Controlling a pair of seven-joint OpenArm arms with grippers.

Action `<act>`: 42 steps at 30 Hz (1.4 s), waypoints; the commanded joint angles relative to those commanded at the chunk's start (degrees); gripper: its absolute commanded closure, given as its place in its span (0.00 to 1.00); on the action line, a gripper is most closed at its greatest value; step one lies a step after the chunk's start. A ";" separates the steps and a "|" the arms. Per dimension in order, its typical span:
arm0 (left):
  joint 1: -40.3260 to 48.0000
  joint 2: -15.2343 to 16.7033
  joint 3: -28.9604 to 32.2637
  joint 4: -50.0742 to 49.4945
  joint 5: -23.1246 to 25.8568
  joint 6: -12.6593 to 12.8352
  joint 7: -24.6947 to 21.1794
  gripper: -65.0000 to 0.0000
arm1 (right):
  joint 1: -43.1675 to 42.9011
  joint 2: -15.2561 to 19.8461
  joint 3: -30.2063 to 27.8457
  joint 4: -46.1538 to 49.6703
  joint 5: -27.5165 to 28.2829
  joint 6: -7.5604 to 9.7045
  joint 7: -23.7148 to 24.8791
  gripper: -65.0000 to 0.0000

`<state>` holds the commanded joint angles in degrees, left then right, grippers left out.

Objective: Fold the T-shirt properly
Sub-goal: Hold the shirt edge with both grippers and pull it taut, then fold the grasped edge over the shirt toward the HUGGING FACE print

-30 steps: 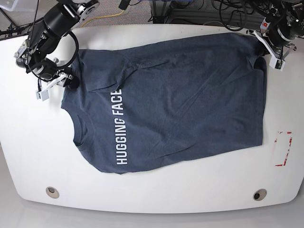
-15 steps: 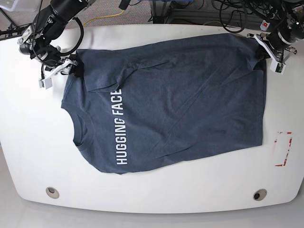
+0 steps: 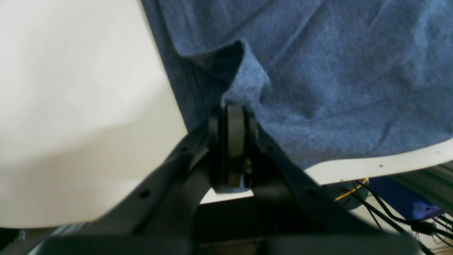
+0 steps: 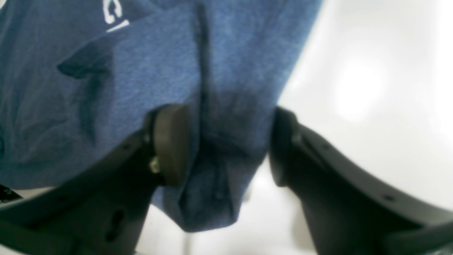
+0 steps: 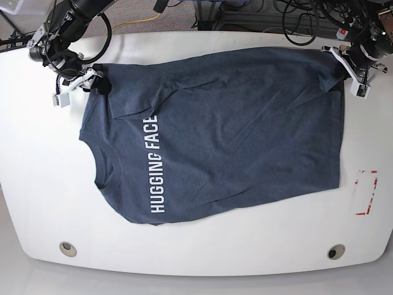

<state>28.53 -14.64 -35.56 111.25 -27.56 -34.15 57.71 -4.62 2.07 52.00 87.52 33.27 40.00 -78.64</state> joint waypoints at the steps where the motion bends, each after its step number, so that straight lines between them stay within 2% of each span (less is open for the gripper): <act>1: 0.00 0.00 0.00 0.00 0.00 0.00 0.00 0.99 | 0.79 0.09 0.00 -0.88 0.00 0.00 0.00 0.53; 8: -1.14 0.00 0.70 0.00 0.09 0.00 0.00 0.99 | 3.87 2.20 0.00 -7.38 0.09 0.00 0.18 0.56; 9: -1.14 0.00 0.62 0.00 0.09 0.00 0.00 0.99 | 3.87 2.29 0.18 -7.38 0.18 0.00 0.35 0.61; 13: -1.14 0.00 0.62 0.00 0.09 0.00 -0.09 0.99 | 3.34 2.37 0.26 -7.38 0.26 0.00 0.79 1.00; 16: -1.32 0.00 0.70 0.00 0.09 0.00 -0.18 0.99 | 1.76 2.46 0.26 -5.71 0.26 0.00 0.88 1.00; 21: -3.60 0.09 2.46 0.00 0.18 0.09 -0.09 0.99 | -1.14 1.93 0.09 6.15 0.00 0.00 0.88 1.00; 25: -6.24 0.18 5.45 0.35 -0.26 3.34 -0.18 0.99 | -1.41 1.93 -0.09 13.45 0.00 0.00 0.70 1.00; 29: -11.52 3.52 6.24 2.02 -0.09 3.87 -0.09 0.99 | 1.14 3.69 -3.52 17.23 -0.09 0.00 0.70 1.00; 31: -14.15 4.31 6.68 2.64 -0.09 4.04 0.00 0.99 | 2.90 5.98 -6.07 17.85 -0.09 0.00 0.88 1.00; 35: -21.36 4.66 8.09 2.55 0.09 4.22 1.14 0.99 | 9.14 8.26 -9.67 17.76 -0.18 0.00 0.97 1.00; 37: -24.88 4.57 8.88 2.55 0.09 5.71 2.55 0.99 | 12.84 10.11 -11.87 17.05 -0.18 0.00 0.97 1.00; 42: -32.97 4.84 9.14 2.37 0.00 8.62 2.73 0.99 | 23.74 12.75 -16.18 8.18 -1.14 0.00 0.97 1.00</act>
<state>-4.44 -9.80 -26.42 113.63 -27.56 -25.54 60.44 19.12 14.81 35.82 95.69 32.13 40.00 -77.67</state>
